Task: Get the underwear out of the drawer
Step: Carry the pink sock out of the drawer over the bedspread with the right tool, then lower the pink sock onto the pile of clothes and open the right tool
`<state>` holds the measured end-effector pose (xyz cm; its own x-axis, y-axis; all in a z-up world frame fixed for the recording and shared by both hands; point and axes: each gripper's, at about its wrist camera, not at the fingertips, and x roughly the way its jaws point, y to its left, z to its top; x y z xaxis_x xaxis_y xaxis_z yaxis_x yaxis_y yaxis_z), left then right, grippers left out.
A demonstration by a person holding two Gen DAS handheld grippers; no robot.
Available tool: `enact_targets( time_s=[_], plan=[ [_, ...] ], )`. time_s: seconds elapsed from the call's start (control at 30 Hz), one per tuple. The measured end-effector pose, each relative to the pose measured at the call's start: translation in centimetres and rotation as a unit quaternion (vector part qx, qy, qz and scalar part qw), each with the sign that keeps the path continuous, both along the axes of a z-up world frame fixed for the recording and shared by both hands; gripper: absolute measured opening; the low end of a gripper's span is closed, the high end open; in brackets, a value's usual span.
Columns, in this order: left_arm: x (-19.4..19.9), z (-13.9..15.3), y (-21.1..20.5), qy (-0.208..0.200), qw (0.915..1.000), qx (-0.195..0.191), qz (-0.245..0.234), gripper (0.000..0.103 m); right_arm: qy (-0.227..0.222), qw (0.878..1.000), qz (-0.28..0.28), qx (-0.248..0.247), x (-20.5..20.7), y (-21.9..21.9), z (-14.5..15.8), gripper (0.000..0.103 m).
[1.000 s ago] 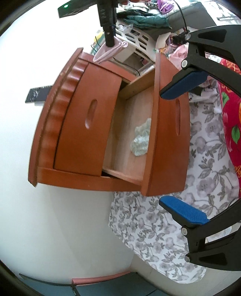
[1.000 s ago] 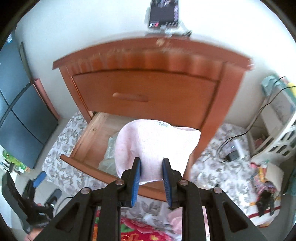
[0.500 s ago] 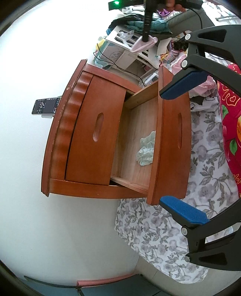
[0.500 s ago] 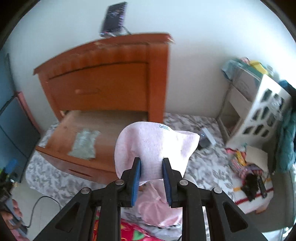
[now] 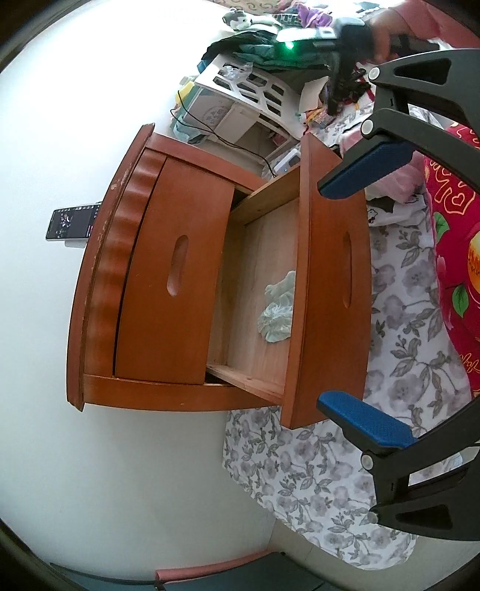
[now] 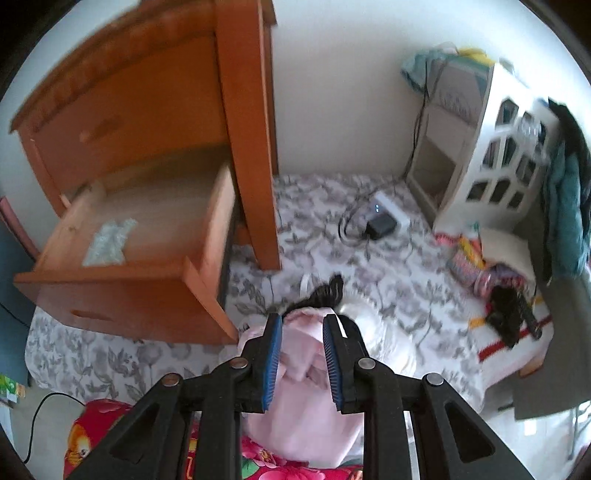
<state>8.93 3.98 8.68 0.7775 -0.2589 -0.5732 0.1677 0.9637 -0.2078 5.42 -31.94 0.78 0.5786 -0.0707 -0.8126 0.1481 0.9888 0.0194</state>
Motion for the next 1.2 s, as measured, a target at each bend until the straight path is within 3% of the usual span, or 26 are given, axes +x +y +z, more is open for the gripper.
enact_targets(
  time_s=[0.3, 0.57, 0.7, 0.8, 1.07, 1.2],
  plan=[
    [0.6, -0.8, 0.6, 0.013, 0.9999, -0.004, 0.01, 0.103, 0.055, 0.998, -0.022, 0.033, -2.6, -2.0, -5.9, 0.025],
    [0.7, -1.3, -0.4, 0.02, 0.9997, 0.014, 0.003, 0.103, 0.083, 0.993, -0.049, 0.065, -5.7, -4.7, -9.5, 0.025],
    [0.8, -1.5, -0.5, 0.024, 0.9995, 0.02, 0.005, 0.103, 0.102, 0.991, -0.043, 0.071, -7.5, -5.4, -10.8, 0.048],
    [0.8, -1.6, -0.8, 0.027, 0.9993, 0.027, 0.003, 0.103, 0.122, 0.989, -0.053, 0.07, -8.8, -6.5, -12.5, 0.048],
    [0.4, -1.4, -1.9, 0.026, 0.9987, 0.044, -0.004, 0.103, 0.164, 0.971, -0.071, 0.162, -11.4, -9.7, -16.5, 0.052],
    [0.3, -1.4, -2.7, 0.026, 0.9981, 0.054, -0.013, 0.103, 0.148, 0.959, -0.093, 0.223, -11.8, -10.4, -17.5, 0.052]
  ],
)
